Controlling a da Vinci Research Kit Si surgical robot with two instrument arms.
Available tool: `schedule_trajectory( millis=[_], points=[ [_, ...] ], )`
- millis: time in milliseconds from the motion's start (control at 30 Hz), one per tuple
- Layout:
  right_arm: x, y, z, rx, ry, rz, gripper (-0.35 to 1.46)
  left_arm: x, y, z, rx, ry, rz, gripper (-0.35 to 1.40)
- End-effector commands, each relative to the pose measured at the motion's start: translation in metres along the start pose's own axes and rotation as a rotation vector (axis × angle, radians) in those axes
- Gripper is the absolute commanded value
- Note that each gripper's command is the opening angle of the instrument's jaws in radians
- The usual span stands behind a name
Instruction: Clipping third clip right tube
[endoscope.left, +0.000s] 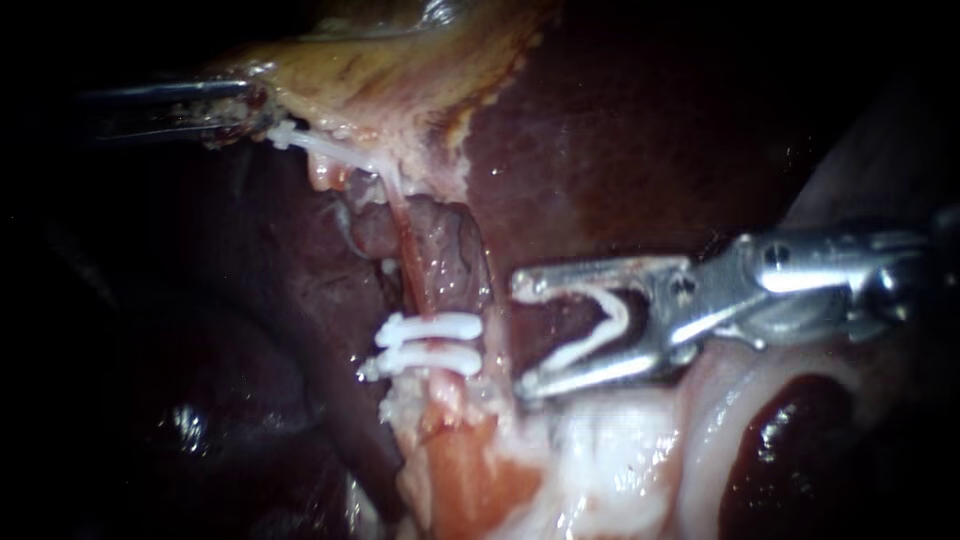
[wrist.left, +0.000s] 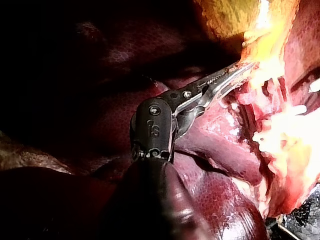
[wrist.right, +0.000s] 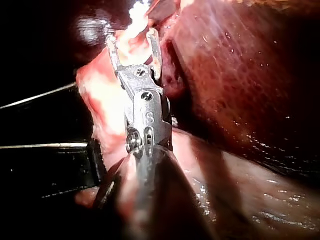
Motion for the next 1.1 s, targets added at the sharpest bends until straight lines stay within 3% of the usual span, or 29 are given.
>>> schedule_trajectory(
  millis=[33, 400, 633, 900, 1100],
  points=[
    [0.0002, 0.0004, 0.0002, -0.002, -0.001, 0.000, 0.50, 0.0001, 0.0000, 0.0000, -0.001, 0.000, 0.000, -0.35],
    [0.0013, 0.0040, 0.0056, -0.033, 0.002, 0.057, 0.48, -0.0001, 0.0001, 0.0000, -0.001, 0.000, 0.001, -0.35],
    [0.0011, 0.0059, 0.0078, -0.046, 0.003, 0.069, 0.48, -0.0001, 0.0001, 0.0000, 0.000, 0.000, 0.001, -0.35],
    [0.0012, 0.0067, 0.0099, -0.057, 0.000, 0.081, 0.48, -0.0001, 0.0001, 0.0000, 0.000, 0.000, 0.001, -0.35],
    [0.0020, 0.0070, 0.0111, -0.055, 0.054, 0.088, 0.49, -0.0002, 0.0001, 0.0001, 0.001, 0.001, 0.001, -0.35]
  ],
)
